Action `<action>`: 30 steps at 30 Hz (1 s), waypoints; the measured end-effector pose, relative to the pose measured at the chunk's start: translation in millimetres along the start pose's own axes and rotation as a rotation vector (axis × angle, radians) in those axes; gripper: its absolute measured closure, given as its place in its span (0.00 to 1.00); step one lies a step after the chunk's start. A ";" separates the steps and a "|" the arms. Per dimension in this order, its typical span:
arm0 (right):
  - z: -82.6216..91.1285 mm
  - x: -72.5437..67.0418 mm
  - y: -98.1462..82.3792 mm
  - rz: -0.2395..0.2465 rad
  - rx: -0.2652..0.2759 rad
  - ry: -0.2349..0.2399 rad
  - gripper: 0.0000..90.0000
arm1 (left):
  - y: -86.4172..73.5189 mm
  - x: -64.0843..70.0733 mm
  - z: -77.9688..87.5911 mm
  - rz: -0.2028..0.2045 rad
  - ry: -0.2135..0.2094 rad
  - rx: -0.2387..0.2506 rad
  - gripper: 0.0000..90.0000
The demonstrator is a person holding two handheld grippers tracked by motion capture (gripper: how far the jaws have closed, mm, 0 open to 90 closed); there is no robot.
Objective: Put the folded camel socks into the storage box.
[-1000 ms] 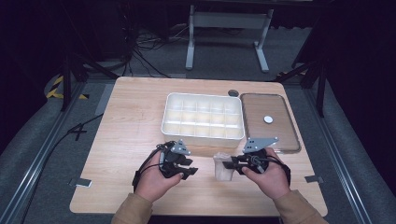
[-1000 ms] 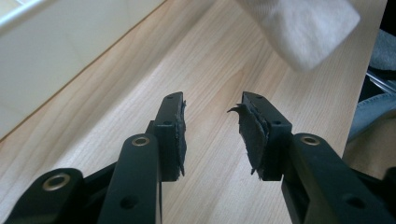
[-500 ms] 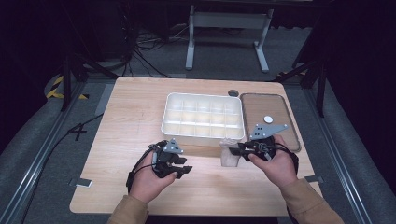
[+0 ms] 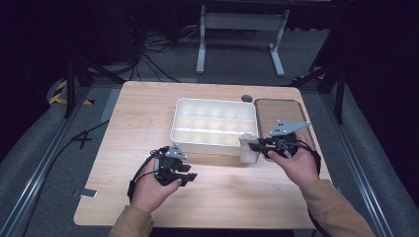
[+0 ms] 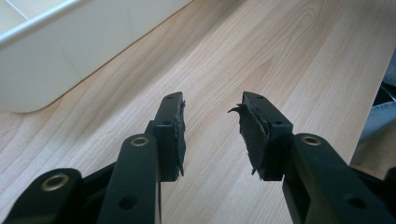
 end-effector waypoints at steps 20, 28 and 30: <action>-6.1 52.3 4.4 -0.007 -0.009 -0.104 0.84 | -1.3 -3.0 0.8 0.006 -0.001 -0.002 0.67; -19.3 64.3 6.0 0.024 -0.038 -0.130 0.84 | -1.5 -3.4 1.2 0.009 -0.003 -0.001 0.67; -23.2 65.8 5.5 0.024 -0.046 -0.131 0.84 | -1.3 -2.5 1.0 0.009 -0.012 0.000 0.67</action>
Point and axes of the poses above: each handheld gripper's, and its own axes: z roughly backward along the jaws, y roughly out of its top, x roughly to its right, the point moved 9 cm from there along -z, roughly forward along the jaws, and after that the axes turned 9 degrees about y, right-handed, at the moved point
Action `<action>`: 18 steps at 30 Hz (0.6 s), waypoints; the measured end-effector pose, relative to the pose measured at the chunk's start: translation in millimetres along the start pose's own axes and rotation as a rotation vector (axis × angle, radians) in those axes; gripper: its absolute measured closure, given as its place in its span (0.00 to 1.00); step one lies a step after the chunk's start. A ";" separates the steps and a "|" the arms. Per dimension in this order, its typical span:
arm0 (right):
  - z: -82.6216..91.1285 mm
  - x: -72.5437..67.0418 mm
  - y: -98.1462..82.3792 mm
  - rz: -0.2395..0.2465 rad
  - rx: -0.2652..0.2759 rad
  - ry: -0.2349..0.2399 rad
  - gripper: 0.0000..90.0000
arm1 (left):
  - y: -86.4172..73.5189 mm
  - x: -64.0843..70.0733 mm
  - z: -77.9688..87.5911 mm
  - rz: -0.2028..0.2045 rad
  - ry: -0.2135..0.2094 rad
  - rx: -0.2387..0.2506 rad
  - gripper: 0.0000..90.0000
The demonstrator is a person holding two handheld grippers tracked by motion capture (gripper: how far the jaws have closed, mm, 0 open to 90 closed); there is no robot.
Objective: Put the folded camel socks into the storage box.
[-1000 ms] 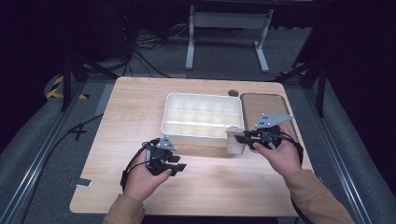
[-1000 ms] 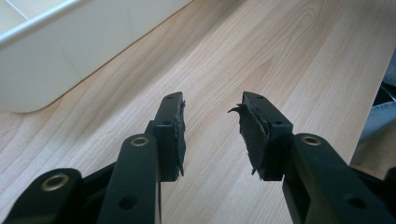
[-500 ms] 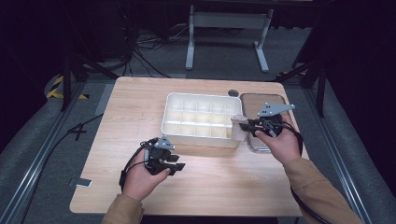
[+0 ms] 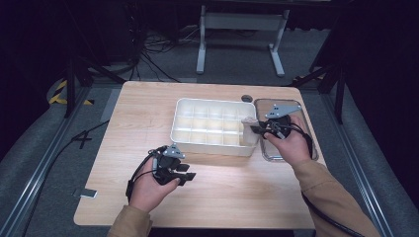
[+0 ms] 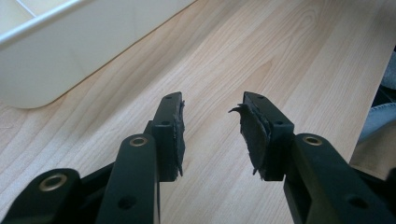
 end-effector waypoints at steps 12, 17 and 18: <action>-21.4 6.1 -7.7 0.061 -0.056 -0.053 0.84 | 2.0 1.6 1.0 -0.013 -0.001 0.016 0.67; -28.4 3.1 -11.6 0.071 -0.072 -0.046 0.83 | 1.8 1.9 1.3 -0.015 0.001 0.011 0.67; -29.7 2.7 -12.7 0.072 -0.077 -0.042 0.83 | 1.7 1.7 1.2 -0.015 0.000 0.011 0.67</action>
Point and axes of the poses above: each handheld gripper's, and its own axes: z roughly backward along the jaws, y roughly out of its top, x roughly to its right, the point moved 9 cm from there along -z, roughly forward along the jaws, and after that the axes turned 9 degrees about y, right-handed, at the moved point
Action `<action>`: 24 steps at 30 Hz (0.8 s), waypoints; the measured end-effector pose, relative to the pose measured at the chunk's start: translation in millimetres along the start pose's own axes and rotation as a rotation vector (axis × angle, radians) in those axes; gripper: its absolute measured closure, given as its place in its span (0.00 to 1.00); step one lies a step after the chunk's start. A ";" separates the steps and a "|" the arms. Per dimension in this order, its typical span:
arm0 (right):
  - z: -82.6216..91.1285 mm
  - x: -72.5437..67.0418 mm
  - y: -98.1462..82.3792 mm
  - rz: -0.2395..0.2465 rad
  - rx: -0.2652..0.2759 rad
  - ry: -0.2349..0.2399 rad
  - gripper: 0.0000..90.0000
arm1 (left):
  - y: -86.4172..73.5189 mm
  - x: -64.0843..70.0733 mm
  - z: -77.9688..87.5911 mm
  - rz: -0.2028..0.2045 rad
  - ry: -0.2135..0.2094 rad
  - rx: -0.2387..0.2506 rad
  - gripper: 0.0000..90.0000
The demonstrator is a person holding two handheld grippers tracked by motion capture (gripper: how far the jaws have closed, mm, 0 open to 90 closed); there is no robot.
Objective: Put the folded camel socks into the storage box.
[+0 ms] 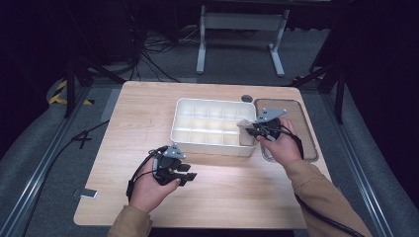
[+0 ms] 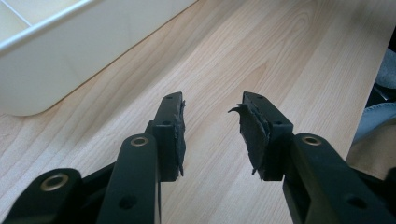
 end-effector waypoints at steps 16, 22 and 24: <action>-12.1 -7.0 -14.9 -0.083 -0.090 0.050 0.78 | -0.2 -0.2 0.0 -0.001 -0.001 -0.002 0.67; -14.4 -9.7 -18.4 -0.106 -0.138 0.071 0.77 | -0.3 1.0 -1.0 0.004 -0.005 -0.001 0.67; -16.3 -10.7 -19.9 -0.100 -0.156 0.079 0.77 | -0.3 0.8 -0.9 0.003 -0.004 -0.001 0.67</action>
Point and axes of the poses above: each handheld gripper's, and its own axes: z roughly backward along the jaws, y roughly out of its top, x roughly to its right, the point moved 9 cm from there along -z, roughly forward along the jaws, and after that the axes turned 9 degrees about y, right-handed, at the moved point
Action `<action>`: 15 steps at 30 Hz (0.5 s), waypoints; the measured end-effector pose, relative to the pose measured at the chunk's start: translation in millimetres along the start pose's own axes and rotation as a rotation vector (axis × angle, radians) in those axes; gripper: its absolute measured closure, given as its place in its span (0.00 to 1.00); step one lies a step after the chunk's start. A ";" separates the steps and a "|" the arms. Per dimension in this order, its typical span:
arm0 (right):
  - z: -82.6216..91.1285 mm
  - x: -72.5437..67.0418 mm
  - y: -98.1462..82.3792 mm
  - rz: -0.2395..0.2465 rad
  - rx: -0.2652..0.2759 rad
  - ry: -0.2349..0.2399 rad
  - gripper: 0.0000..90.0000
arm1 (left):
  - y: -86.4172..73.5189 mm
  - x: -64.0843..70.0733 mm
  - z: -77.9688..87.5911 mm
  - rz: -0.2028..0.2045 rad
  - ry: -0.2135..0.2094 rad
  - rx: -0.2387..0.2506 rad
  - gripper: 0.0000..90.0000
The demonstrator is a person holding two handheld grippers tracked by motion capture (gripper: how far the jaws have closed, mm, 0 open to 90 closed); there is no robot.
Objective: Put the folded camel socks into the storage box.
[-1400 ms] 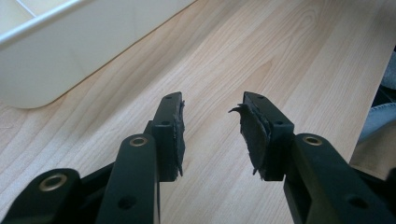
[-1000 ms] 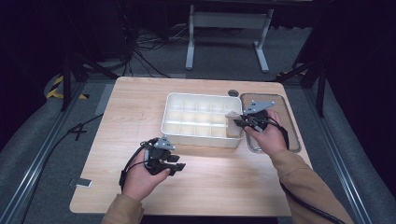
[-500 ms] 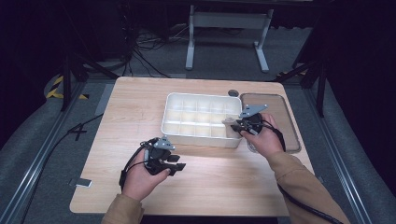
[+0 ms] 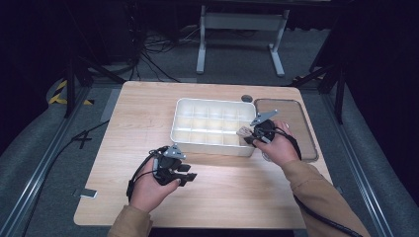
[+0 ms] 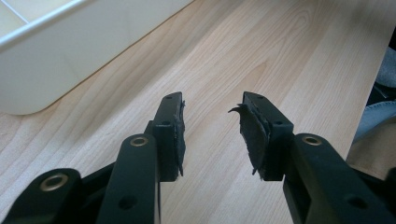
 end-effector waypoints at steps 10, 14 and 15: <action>-1.9 -0.3 -0.7 -0.015 -0.054 0.015 0.79 | 0.1 0.5 -0.4 -0.002 -0.001 0.000 0.67; -2.4 -1.3 -1.2 -0.036 -0.105 0.034 0.82 | -0.3 0.3 -0.9 -0.005 0.001 -0.003 0.67; -3.0 -2.7 -1.9 -0.051 -0.128 0.047 0.83 | -0.2 0.4 -1.0 -0.006 0.001 -0.003 0.67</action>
Point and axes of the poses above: each handheld gripper's, and its own axes: z roughly backward along the jaws, y roughly out of its top, x roughly to its right, the point moved 9 cm from there along -z, roughly forward along the jaws, and after that the axes turned 9 degrees about y, right-handed, at the moved point
